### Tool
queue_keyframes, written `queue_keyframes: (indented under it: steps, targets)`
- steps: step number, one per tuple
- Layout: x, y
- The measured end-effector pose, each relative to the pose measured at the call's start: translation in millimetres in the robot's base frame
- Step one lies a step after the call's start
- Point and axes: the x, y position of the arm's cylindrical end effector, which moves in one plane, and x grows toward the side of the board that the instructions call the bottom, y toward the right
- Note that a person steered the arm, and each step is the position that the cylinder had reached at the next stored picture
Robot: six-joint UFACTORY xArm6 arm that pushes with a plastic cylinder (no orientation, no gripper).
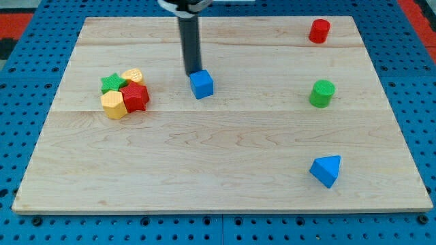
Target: Push the blue cube and red circle towards the group of blocks
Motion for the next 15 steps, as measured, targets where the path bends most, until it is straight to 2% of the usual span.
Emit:
queue_keyframes:
  steps: [1,2,3,5,6,7,9,10,11,12,13,14,15]
  targets:
    - [-13,31]
    - [-2,63]
    - [26,46]
    - [27,-33]
    - [26,-32]
    - [16,63]
    - [-44,236]
    - [-85,308]
    - [-130,346]
    - [-139,287]
    - [-128,214]
    - [-98,168]
    - [-103,164]
